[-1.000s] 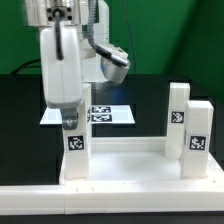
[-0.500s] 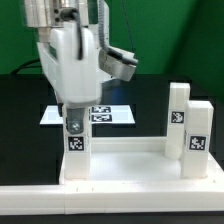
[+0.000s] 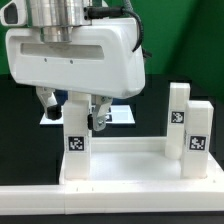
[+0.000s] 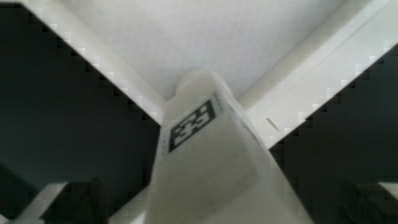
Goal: Assemble desk
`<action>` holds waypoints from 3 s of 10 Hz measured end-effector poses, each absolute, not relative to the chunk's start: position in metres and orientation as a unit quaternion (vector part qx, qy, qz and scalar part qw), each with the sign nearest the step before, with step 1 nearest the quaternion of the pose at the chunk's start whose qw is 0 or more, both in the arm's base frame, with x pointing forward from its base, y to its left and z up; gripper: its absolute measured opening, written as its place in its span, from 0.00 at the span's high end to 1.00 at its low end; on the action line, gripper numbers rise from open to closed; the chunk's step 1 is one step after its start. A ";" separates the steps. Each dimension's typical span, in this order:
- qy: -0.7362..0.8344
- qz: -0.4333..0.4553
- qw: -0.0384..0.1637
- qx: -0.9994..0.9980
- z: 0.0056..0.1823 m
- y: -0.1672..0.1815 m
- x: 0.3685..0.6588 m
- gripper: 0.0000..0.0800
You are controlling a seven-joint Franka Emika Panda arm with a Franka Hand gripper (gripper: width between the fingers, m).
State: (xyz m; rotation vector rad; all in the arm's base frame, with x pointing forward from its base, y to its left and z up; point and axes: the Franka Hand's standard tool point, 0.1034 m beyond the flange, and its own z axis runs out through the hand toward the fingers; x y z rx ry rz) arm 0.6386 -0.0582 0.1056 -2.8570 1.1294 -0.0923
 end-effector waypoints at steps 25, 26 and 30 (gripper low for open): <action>0.767 -0.003 0.026 -0.641 0.113 -0.065 0.640 0.64; 0.784 -0.002 0.026 -0.620 0.113 -0.065 0.640 0.64; 0.822 0.002 0.029 -0.569 0.113 -0.064 0.639 0.64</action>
Offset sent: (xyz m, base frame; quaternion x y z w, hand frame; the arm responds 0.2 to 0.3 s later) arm 0.0126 0.0183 0.0028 0.0710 -0.0590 -0.5250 0.8461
